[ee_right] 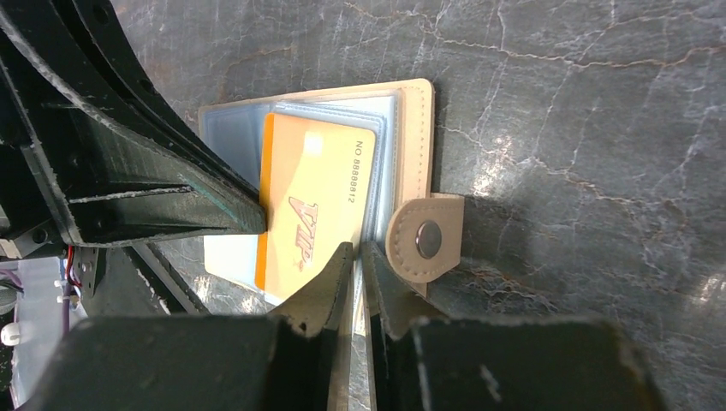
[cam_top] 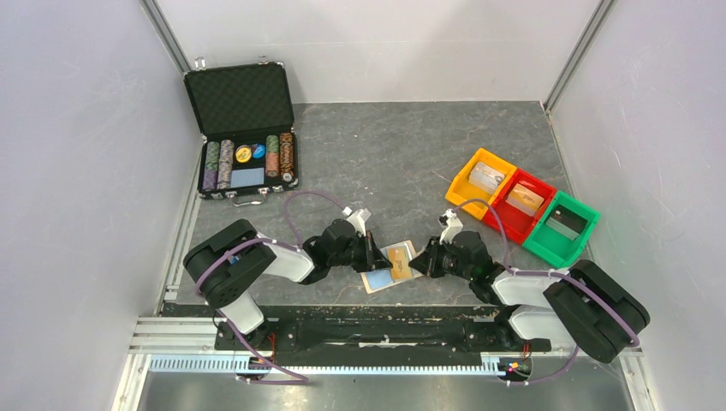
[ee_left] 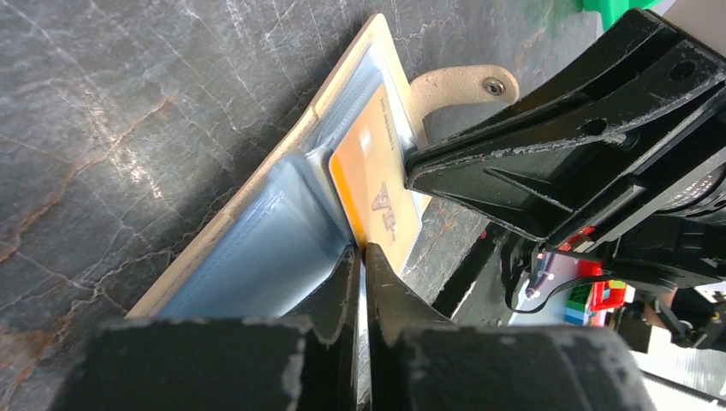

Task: Take the credit cards out of the card holder
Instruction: Remove the credit card from the card holder.

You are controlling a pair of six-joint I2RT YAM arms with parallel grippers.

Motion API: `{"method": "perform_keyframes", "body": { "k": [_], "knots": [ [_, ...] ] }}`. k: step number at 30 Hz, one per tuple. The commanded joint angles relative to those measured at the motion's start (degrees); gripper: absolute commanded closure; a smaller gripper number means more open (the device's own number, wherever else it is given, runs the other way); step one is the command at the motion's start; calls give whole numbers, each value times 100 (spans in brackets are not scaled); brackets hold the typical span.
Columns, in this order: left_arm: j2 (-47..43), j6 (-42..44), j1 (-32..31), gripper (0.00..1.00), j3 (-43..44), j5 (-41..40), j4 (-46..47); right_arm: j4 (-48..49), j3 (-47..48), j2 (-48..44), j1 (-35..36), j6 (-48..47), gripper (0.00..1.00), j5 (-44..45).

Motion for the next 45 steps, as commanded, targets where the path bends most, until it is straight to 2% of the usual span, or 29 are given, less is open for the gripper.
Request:
{"method": "perform_keyframes", "body": {
  "k": [1,17,31,39,41,45],
  "knots": [
    [106,-543,-104,97,91,614,1208,-367,-105,145,47,-14,91,-10],
    [-816,-49,1,98,-150,-221,-336,-499,-191,71,-63,102,94,287],
    [-1076,74,58,98,-332,-360,-603,-930,138,-129,-84,-40,94,342],
    [-1578,118,120,98,-577,-826,-959,-1234,445,-190,-127,-219,94,399],
    [-1707,126,129,98,-640,-938,-1005,-1365,605,-238,-127,-412,93,235],
    [-1918,111,138,98,-705,-1056,-1125,-1397,772,-474,-125,-669,84,-212]
  ]
}}
